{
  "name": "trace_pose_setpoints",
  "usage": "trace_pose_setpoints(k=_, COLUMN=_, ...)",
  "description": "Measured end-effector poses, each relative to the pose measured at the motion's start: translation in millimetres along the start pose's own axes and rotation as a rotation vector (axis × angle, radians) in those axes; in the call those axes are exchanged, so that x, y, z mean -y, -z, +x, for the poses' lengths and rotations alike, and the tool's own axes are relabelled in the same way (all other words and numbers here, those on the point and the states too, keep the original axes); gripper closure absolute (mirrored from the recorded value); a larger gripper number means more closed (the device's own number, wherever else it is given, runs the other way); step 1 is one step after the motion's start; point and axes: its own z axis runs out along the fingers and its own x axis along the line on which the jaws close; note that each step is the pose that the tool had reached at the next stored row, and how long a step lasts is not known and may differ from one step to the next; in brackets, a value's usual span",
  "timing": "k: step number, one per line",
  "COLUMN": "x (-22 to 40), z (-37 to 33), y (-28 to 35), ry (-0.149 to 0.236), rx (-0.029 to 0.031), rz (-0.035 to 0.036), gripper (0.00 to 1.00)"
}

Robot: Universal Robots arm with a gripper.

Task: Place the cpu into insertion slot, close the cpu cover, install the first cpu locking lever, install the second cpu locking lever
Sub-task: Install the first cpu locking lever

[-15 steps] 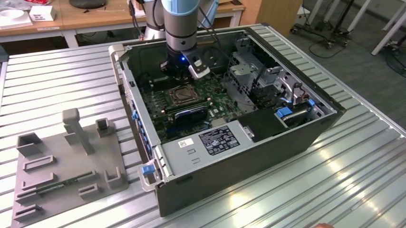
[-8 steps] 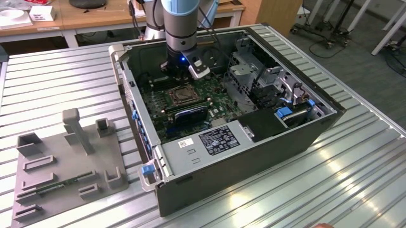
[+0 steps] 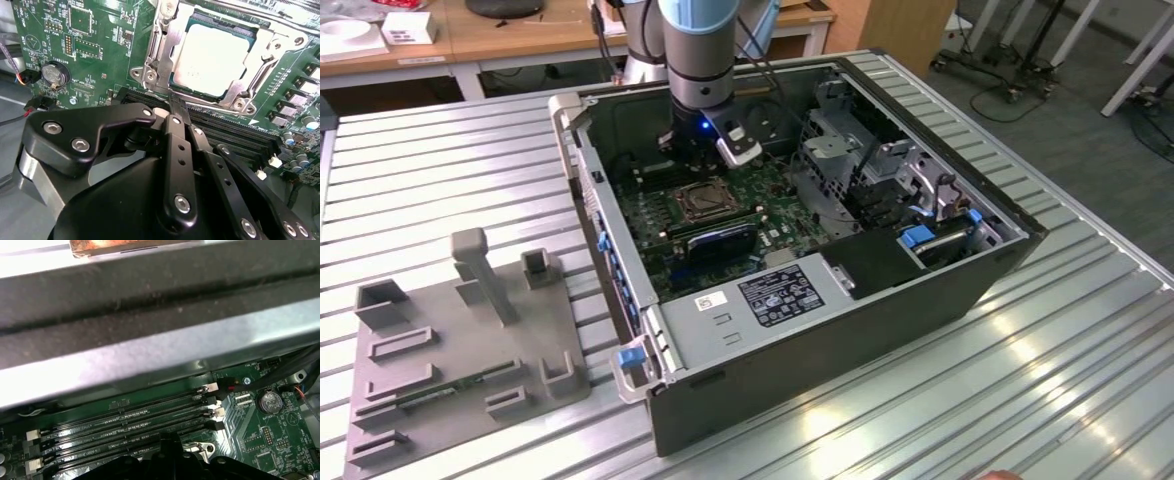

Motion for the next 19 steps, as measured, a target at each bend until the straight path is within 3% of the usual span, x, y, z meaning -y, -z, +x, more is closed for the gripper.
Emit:
trace_pose_setpoints(k=10, x=-0.3, z=0.6, y=-2.5, ry=0.001, rx=0.0021, rz=0.0092, gripper=0.89)
trace_pose_setpoints(k=19, x=-1.7, z=1.0, y=-3.8, ry=0.001, rx=0.0023, rz=0.0092, gripper=0.89)
